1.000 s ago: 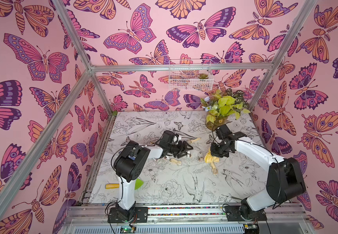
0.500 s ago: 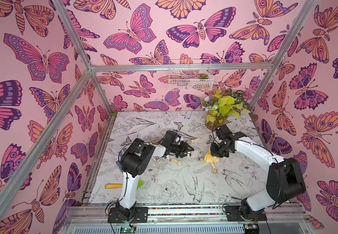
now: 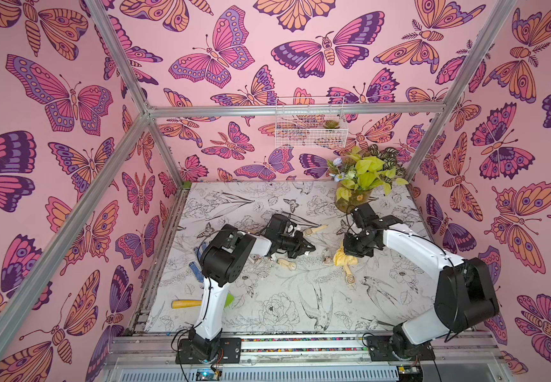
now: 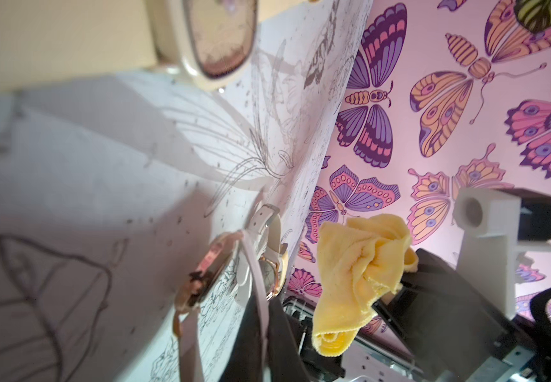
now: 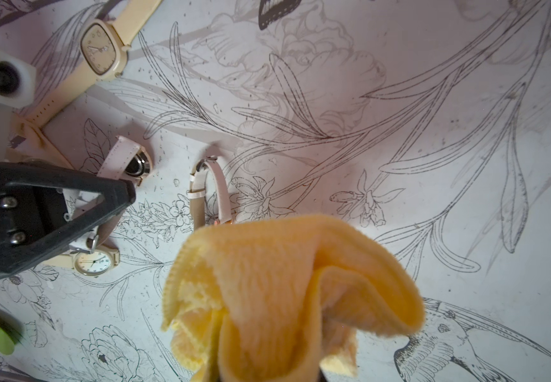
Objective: Wipe the watch dial
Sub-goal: Pick up the watch at the center of the board.
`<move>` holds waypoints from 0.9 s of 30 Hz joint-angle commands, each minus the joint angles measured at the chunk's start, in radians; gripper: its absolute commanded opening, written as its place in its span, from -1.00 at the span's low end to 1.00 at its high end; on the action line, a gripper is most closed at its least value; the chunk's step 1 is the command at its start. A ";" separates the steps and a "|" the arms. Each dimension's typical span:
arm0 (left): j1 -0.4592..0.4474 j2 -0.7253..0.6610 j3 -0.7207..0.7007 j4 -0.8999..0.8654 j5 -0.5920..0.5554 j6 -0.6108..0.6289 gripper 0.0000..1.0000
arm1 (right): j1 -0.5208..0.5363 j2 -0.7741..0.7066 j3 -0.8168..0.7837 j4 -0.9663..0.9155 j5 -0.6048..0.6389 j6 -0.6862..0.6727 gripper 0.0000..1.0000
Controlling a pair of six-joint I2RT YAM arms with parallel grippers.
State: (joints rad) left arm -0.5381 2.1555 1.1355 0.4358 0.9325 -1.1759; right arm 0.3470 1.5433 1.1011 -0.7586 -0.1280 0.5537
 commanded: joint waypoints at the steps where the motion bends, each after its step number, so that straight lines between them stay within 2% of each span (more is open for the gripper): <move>1: 0.017 -0.001 -0.027 0.087 0.055 -0.009 -1.00 | -0.005 -0.010 0.009 0.008 -0.003 0.020 -1.00; 11: 0.047 -0.098 -0.141 0.355 0.176 -0.014 -1.00 | -0.006 0.052 0.071 0.036 -0.076 0.020 -1.00; 14: 0.057 -0.106 -0.177 0.545 0.201 -0.106 -1.00 | -0.006 0.073 0.096 0.050 -0.122 0.025 -1.00; 17: 0.077 -0.078 -0.190 0.849 0.200 -0.299 -1.00 | -0.005 0.085 0.124 0.070 -0.172 0.034 -1.00; 19: 0.088 -0.071 -0.178 0.955 0.193 -0.379 -1.00 | -0.006 0.101 0.147 0.086 -0.213 0.042 -1.00; 27: 0.092 -0.172 -0.127 0.960 0.215 -0.420 -1.00 | -0.006 0.161 0.206 0.201 -0.351 0.116 -1.00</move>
State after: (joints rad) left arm -0.4473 2.0430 0.9764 1.3022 1.1122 -1.5486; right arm 0.3470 1.6917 1.2842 -0.6201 -0.3992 0.6239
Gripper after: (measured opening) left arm 0.071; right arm 0.119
